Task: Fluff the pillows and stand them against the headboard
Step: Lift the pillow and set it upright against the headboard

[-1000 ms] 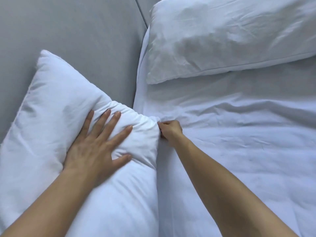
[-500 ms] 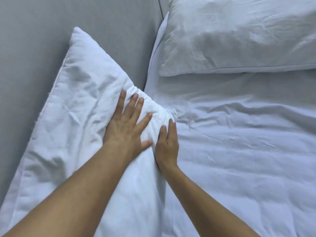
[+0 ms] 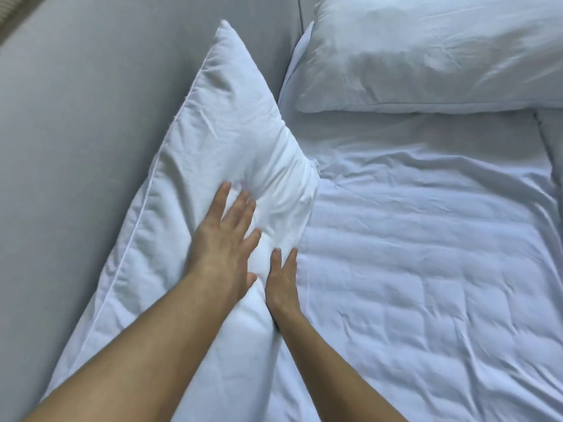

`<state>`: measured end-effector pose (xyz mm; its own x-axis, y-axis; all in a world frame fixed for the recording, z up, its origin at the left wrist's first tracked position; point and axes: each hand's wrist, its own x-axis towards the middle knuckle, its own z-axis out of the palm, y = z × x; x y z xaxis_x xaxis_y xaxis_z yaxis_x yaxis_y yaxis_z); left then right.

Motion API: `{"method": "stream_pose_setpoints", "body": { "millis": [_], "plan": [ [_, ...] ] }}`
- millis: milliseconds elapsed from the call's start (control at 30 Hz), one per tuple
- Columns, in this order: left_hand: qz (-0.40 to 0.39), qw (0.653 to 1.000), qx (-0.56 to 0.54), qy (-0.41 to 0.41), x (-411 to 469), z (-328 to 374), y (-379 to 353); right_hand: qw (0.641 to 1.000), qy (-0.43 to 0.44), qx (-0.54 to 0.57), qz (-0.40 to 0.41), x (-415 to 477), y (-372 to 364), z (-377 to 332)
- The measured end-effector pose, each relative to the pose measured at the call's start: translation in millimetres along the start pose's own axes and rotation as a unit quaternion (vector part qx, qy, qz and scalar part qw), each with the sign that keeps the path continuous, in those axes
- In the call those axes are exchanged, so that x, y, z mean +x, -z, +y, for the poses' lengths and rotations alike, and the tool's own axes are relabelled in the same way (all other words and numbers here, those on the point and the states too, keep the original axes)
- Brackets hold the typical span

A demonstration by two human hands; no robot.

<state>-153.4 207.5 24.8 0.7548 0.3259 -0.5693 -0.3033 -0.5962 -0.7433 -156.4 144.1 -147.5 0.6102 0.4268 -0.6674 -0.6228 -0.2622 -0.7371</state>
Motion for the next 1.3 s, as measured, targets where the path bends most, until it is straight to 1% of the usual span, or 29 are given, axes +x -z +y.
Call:
{"method": "stream_pose_setpoints", "body": {
  "millis": [100,200,267,333,400,467,567,600,700,767,800,833,867,900,933,1033,1067,1200,1300],
  "plan": [
    [-0.007,0.999,-0.024,0.023,-53,-1,-9,0.999,-0.043,0.023,0.012,-51,-14,33],
    [-0.013,0.996,-0.063,0.061,-110,1,-26,0.997,-0.078,0.025,0.0,-108,-23,68],
    [-0.023,0.991,-0.094,0.093,-151,7,-42,0.995,-0.081,0.049,-0.014,-140,-27,102],
    [-0.049,0.979,-0.148,0.129,-193,21,-61,0.996,-0.075,0.054,-0.019,-158,-31,147],
    [-0.049,0.958,-0.232,0.16,-228,39,-81,0.994,-0.1,0.045,-0.016,-172,-30,183],
    [-0.02,0.921,-0.336,0.198,-261,55,-94,0.989,-0.128,0.071,-0.008,-192,-29,205],
    [0.032,0.825,-0.487,0.285,-300,68,-109,0.988,-0.128,0.073,-0.045,-216,-24,226],
    [0.052,0.803,-0.506,0.309,-309,70,-114,0.989,-0.119,0.073,-0.057,-221,-24,230],
    [0.112,0.778,-0.52,0.336,-326,73,-125,0.992,-0.095,0.054,-0.057,-225,-26,232],
    [0.152,0.745,-0.547,0.349,-333,66,-123,0.995,-0.084,0.015,-0.056,-227,-29,229],
    [0.167,0.72,-0.567,0.363,-335,60,-120,0.995,-0.084,-0.01,-0.059,-227,-32,230],
    [0.178,0.687,-0.592,0.382,-337,52,-117,0.993,-0.089,-0.032,-0.068,-229,-34,232],
    [0.192,0.655,-0.612,0.399,-338,45,-113,0.991,-0.099,-0.045,-0.077,-231,-38,235],
    [0.203,0.634,-0.623,0.412,-338,39,-110,0.988,-0.116,-0.038,-0.09,-233,-42,239],
    [0.209,0.625,-0.625,0.418,-338,36,-109,0.985,-0.139,-0.005,-0.103,-235,-47,243],
    [0.213,0.635,-0.616,0.414,-336,32,-107,0.963,-0.193,0.146,-0.116,-235,-58,255],
    [0.213,0.636,-0.616,0.413,-336,32,-108,0.959,-0.195,0.17,-0.116,-233,-61,260],
    [0.211,0.618,-0.629,0.423,-337,30,-113,0.957,-0.198,0.161,-0.136,-231,-64,278],
    [0.213,0.611,-0.635,0.423,-338,30,-115,0.952,-0.215,0.184,-0.114,-227,-70,282]
  ]
}}
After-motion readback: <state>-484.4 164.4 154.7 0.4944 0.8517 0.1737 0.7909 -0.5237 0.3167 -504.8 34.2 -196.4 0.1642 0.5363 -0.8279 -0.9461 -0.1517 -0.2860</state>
